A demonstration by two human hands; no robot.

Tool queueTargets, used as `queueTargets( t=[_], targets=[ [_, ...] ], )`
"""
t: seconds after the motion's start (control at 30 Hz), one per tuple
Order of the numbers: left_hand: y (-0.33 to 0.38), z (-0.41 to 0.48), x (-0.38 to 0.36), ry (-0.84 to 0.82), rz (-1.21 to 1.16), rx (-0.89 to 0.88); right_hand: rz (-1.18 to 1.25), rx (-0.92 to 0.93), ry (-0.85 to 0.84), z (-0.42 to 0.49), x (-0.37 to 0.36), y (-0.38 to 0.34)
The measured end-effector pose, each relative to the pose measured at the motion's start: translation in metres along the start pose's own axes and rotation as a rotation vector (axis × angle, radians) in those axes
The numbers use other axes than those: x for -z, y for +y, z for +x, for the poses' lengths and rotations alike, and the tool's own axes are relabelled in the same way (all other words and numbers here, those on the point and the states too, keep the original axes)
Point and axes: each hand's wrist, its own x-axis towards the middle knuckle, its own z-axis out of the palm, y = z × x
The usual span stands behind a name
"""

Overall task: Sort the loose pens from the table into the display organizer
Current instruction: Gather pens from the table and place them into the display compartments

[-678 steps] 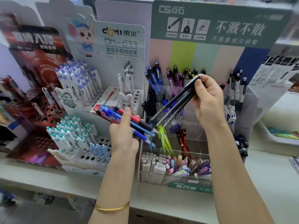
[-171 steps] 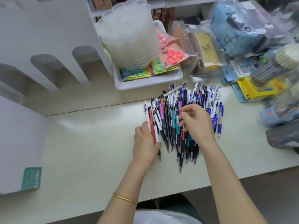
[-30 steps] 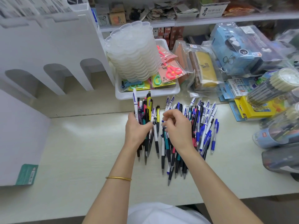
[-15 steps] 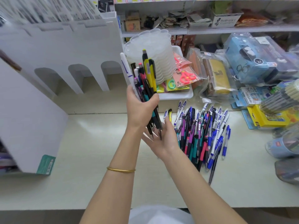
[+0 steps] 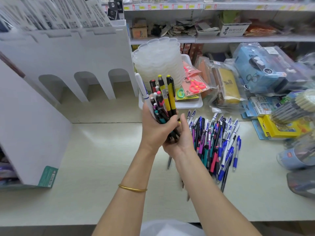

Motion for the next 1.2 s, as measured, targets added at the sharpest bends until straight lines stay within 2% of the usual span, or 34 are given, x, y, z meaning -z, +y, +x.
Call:
queueTargets(
  t=[0.2,0.33,0.6,0.67,0.8,0.93,1.1,1.2],
  targets=[
    [-0.005,-0.003,-0.008,0.022,-0.022,0.061,0.066,0.001,-0.097,0.004,-0.008,-0.009],
    [-0.004,0.005,-0.008,0.010,-0.041,0.098,0.072,0.074,-0.089,0.012,-0.008,-0.013],
    [0.004,0.015,-0.011,0.058,-0.061,0.111,0.055,0.098,-0.119,0.004,-0.014,-0.017],
    [0.000,0.014,-0.010,0.037,-0.048,0.124,0.103,0.056,-0.124,0.001,-0.016,-0.012],
    [-0.005,0.010,-0.009,-0.008,-0.034,0.157,0.135,0.106,-0.110,0.013,-0.015,-0.006],
    [0.002,0.014,-0.008,-0.040,-0.004,0.097,0.192,0.105,-0.125,0.018,-0.019,-0.014],
    [0.012,0.022,-0.009,-0.085,0.035,0.014,0.139,0.086,-0.216,0.008,-0.029,-0.019],
    [0.012,0.024,-0.010,-0.097,0.050,-0.010,0.126,0.085,-0.207,0.012,-0.032,-0.017]
  ],
)
